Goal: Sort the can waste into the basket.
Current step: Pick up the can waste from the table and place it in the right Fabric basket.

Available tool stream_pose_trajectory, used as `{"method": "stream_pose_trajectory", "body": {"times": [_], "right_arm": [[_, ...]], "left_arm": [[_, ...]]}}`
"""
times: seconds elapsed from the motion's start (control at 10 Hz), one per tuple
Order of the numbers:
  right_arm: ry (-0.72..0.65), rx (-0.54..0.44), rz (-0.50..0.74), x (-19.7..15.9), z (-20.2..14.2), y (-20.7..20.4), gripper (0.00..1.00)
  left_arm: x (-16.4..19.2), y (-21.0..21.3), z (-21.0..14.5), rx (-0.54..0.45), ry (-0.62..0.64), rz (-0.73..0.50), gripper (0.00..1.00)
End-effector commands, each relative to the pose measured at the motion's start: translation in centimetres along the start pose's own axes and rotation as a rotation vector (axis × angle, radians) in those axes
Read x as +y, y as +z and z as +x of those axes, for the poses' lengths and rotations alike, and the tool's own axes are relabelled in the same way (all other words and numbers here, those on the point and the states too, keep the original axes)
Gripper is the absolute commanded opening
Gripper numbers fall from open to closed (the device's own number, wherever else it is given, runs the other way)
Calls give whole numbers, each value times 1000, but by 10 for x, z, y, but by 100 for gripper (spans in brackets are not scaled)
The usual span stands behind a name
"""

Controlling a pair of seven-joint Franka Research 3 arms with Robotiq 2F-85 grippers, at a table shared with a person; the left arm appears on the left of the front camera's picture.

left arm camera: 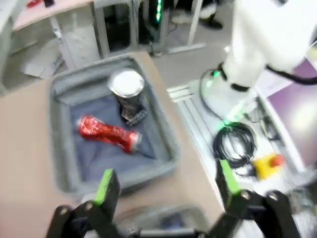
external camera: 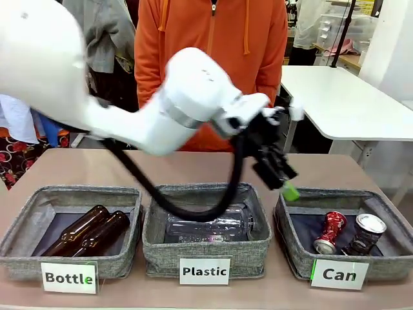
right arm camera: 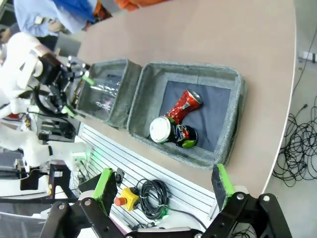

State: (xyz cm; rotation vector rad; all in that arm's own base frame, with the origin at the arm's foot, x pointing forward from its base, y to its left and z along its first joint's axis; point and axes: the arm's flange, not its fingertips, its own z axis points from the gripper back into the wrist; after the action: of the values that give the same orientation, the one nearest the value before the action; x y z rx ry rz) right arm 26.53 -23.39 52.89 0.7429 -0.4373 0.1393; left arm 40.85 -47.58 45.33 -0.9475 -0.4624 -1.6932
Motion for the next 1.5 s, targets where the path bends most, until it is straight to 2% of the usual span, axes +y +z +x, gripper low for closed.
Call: {"method": "stream_pose_trajectory", "body": {"times": [0.0, 0.1, 0.2, 0.3, 0.4, 0.5, 0.6, 0.7, 0.8, 0.9, 1.0, 1.1, 1.4], "right_arm": [[-44, -24, 78, 12, 45, -41, 100], [-2, -4, 127, 28, 62, -70, 100], [32, 12, 189, 47, 76, -101, 100], [48, 34, 247, 63, 85, -128, 100], [63, 72, 286, 79, 91, -158, 100], [77, 86, 288, 92, 94, -192, 100], [60, 105, 352, 103, 94, -226, 100], [14, 135, 435, 111, 91, -258, 100], [-65, 158, 518, 110, 85, -280, 100], [-137, 121, 555, 103, 81, -291, 100], [-201, 69, 591, 92, 80, -292, 100], [-61, 171, 498, 111, 79, -289, 100], [-61, 171, 498, 111, 79, -289, 100]], "left_arm": [[-79, 67, -44, -88, 177, -77, 100], [-100, 100, -66, -202, 241, -101, 100], [-120, 134, -94, -309, 340, -41, 100], [-132, 158, -123, -376, 436, -23, 100], [-141, 181, -161, -398, 593, -5, 100], [-149, 209, -204, -452, 759, 107, 100], [-162, 233, -241, -570, 851, 34, 100], [-175, 258, -273, -710, 904, 78, 100], [-182, 271, -291, -872, 897, 34, 100], [-182, 280, -304, -967, 926, 120, 100], [-179, 264, -295, -685, 914, 74, 100], [-179, 264, -295, -685, 914, 74, 100], [-179, 264, -295, -685, 914, 74, 100]]}}
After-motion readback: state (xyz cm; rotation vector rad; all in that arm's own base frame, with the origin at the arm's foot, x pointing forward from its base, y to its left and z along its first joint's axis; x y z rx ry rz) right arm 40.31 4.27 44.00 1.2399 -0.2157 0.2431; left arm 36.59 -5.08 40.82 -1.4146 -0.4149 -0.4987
